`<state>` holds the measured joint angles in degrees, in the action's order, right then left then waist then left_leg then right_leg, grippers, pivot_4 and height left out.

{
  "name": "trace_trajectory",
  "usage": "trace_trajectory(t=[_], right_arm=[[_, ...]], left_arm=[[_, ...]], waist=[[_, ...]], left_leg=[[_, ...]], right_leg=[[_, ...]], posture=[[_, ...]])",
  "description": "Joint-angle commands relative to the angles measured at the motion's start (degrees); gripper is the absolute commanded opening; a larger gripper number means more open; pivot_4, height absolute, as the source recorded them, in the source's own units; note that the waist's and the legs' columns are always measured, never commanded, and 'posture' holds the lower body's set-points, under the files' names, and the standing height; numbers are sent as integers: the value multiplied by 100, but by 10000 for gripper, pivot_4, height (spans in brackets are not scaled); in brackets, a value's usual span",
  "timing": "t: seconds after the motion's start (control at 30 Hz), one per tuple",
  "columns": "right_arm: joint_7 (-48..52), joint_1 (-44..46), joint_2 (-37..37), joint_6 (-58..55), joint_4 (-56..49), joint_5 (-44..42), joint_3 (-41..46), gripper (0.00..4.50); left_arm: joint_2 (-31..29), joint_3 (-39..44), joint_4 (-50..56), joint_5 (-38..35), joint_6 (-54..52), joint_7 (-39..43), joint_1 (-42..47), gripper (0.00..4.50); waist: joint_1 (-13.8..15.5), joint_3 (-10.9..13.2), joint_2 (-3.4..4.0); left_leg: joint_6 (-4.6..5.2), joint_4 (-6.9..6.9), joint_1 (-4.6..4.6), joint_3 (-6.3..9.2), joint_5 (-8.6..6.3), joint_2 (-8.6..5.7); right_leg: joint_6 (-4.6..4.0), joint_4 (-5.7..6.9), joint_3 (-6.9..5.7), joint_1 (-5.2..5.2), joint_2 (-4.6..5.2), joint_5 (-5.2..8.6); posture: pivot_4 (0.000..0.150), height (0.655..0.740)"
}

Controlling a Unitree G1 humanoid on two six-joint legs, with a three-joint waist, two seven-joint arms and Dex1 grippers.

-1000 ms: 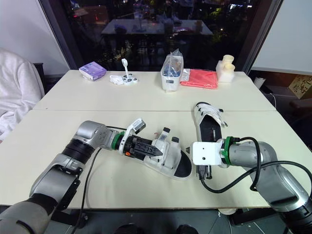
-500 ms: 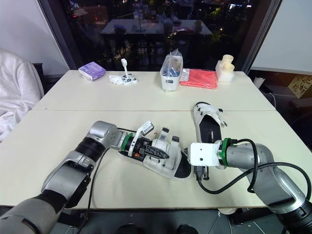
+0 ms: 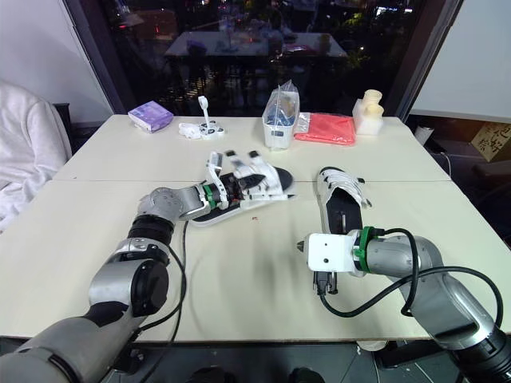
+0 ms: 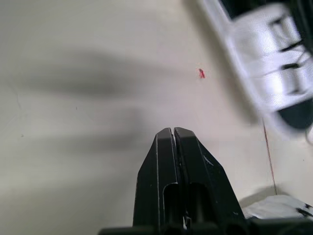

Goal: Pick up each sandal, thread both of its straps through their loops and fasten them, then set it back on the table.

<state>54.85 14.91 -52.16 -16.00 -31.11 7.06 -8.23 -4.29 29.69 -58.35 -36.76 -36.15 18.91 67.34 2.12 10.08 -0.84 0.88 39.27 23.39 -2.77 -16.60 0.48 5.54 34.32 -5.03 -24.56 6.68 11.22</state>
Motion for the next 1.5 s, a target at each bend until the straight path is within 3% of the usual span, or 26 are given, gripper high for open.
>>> trace_trajectory(t=[0.03,0.33,1.07,1.27,1.37,1.5], right_arm=[[-68,196,90,9,2,55,-44,0],[-40,309,177,-16,21,110,-192,0],[-43,224,171,-256,-177,180,-196,0],[-50,216,190,-278,-193,190,-222,0],[-46,207,177,-265,-183,189,-215,0],[-35,189,159,-262,-183,178,-194,0]], left_arm=[[185,663,-538,-285,1614,-941,419,300],[572,1528,-1422,-677,3478,-1508,829,300],[503,1609,-1720,-651,4053,-1431,839,300],[548,1529,-1708,-528,4035,-1462,779,26435],[556,1438,-1675,-417,3964,-1464,709,42845],[477,1078,-1496,-90,3638,-1406,536,44508]], waist=[[5,0,0],[8,13,-22],[4,13,-22],[4,13,-22],[5,13,-22],[3,13,-22]], left_leg=[[-1,0,0,-2,0,0],[-22,-1,9,-24,13,-20],[-27,-2,5,-24,15,-18],[-28,-2,4,-24,16,-18],[-28,-2,4,-23,16,-18],[-28,-1,4,-24,16,-19]], right_leg=[[0,-1,0,0,0,0],[26,-27,-2,10,9,-14],[26,-21,-3,10,5,-14],[26,-20,-3,11,5,-15],[26,-19,-3,11,5,-15],[26,-19,-3,11,5,-15]], posture=[[1500,7400],[1500,7400],[1500,7400],[1500,7400],[1500,7400],[1500,7400]])
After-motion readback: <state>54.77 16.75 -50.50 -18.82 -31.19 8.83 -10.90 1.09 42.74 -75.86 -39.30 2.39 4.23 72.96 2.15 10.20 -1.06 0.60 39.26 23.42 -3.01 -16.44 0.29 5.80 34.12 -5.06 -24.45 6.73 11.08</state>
